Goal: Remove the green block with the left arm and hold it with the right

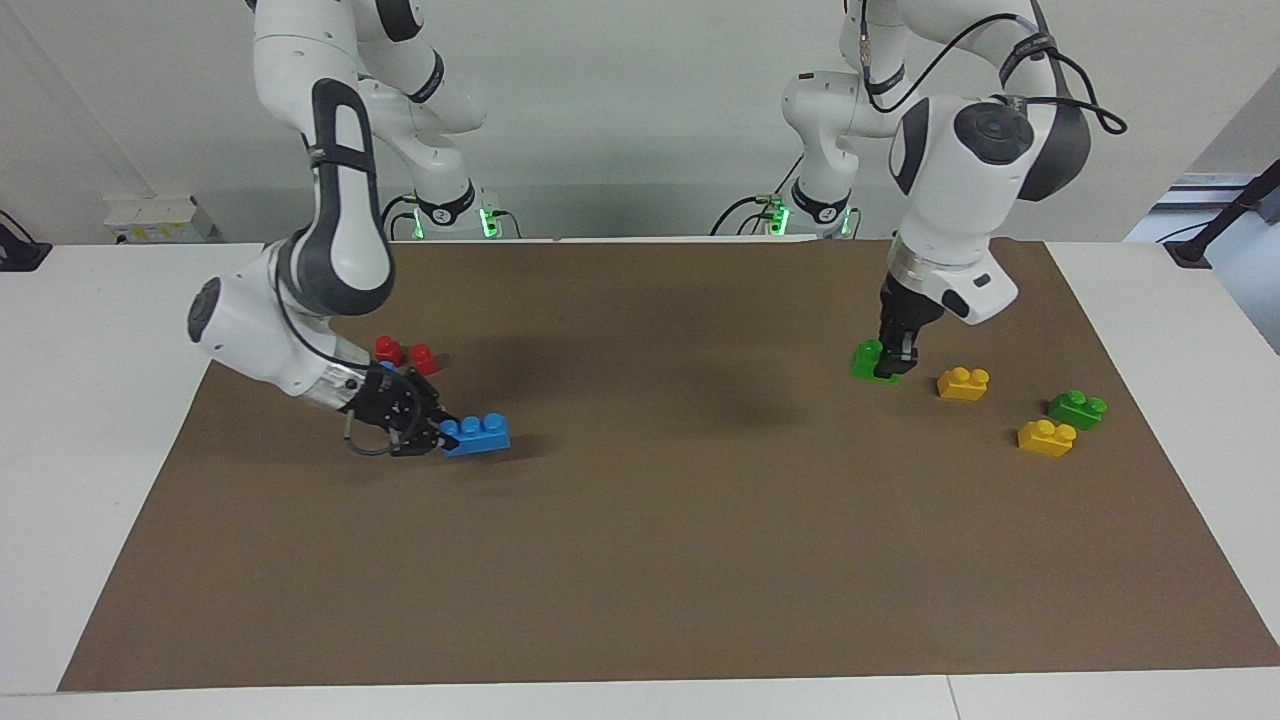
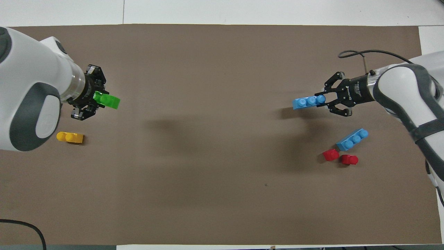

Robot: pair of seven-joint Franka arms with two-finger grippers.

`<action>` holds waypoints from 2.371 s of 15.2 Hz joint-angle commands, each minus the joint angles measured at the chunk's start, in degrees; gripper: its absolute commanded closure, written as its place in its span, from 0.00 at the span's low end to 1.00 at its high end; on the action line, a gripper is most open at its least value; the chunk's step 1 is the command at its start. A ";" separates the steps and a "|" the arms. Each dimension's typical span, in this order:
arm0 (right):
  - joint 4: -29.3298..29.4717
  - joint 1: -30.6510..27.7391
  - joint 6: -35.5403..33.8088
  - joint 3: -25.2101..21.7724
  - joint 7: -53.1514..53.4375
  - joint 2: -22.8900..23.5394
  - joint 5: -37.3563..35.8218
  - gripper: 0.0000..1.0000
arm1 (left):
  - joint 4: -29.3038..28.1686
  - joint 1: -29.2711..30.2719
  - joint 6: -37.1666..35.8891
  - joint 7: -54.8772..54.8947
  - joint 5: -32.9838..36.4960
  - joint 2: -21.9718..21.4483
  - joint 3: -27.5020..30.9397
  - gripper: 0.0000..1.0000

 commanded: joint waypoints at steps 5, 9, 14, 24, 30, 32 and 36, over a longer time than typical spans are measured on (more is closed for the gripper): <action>-4.49 -5.87 -0.21 1.01 -4.87 -0.73 -1.89 1.00 | -0.09 11.16 10.63 18.97 -2.37 6.52 -0.48 1.00; -6.50 -5.78 2.33 1.10 -6.36 -0.11 -1.80 1.00 | 0.96 14.06 18.56 23.81 -1.50 14.61 -0.40 1.00; -8.62 -6.57 3.31 1.10 -8.12 -0.63 -1.62 1.00 | 4.04 14.42 22.52 24.35 -0.27 21.13 -0.31 1.00; -0.90 -4.90 -5.98 0.93 -8.65 -6.51 -5.11 0.00 | 3.95 15.74 26.82 26.80 0.88 23.51 -0.31 1.00; 8.42 0.28 -17.50 1.72 -22.31 -15.82 -23.93 0.00 | 2.90 15.56 27.62 30.41 0.97 23.42 -0.31 0.00; 10.44 1.76 -20.75 1.81 -31.20 -18.73 -27.18 0.00 | 3.34 15.56 27.09 30.50 1.06 23.33 -0.31 0.00; 14.93 2.30 -25.43 1.89 -43.43 -19.71 -31.77 0.00 | 3.86 15.38 24.82 34.97 2.02 22.63 -0.31 0.00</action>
